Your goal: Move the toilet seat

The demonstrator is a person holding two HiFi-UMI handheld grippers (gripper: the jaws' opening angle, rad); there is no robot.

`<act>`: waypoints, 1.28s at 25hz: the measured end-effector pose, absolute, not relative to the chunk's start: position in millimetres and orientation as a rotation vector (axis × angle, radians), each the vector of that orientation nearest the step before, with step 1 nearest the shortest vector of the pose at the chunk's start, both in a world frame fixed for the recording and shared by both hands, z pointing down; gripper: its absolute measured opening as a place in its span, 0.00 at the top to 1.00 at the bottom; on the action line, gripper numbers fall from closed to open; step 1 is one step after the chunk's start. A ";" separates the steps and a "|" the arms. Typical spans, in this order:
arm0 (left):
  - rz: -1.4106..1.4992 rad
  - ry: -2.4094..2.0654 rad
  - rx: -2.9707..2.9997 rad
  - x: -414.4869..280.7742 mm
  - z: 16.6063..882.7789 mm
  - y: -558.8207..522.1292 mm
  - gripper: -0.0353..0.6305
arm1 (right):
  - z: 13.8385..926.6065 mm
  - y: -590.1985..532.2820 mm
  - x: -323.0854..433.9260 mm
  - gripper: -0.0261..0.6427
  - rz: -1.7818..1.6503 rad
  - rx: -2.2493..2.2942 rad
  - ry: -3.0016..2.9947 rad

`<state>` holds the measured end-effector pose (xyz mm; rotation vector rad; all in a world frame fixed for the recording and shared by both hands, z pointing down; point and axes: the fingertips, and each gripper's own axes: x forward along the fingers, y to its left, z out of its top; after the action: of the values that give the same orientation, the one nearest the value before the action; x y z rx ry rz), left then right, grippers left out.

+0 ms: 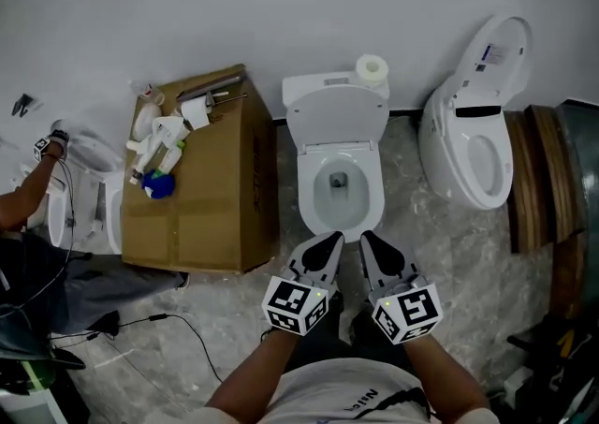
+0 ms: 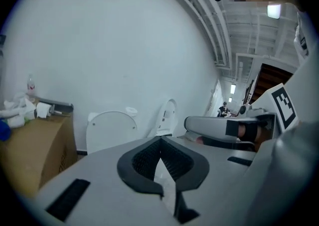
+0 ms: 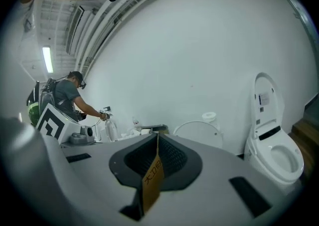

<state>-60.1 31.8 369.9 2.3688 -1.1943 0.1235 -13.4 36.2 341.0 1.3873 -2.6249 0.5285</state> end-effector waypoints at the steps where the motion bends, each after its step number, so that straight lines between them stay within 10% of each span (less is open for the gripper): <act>1: 0.136 -1.194 2.346 -61.4 385.1 26.7 0.93 | 355.5 30.7 -13.9 0.94 0.551 1.385 -2.606; 32: 0.146 -1.335 1.412 -123.0 875.5 15.9 0.86 | 867.0 8.0 64.6 0.85 1.230 1.355 -1.948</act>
<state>-123.0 15.9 875.5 1.4125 -1.3348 0.1461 64.6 8.0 867.0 1.3554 -1.9482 1.2296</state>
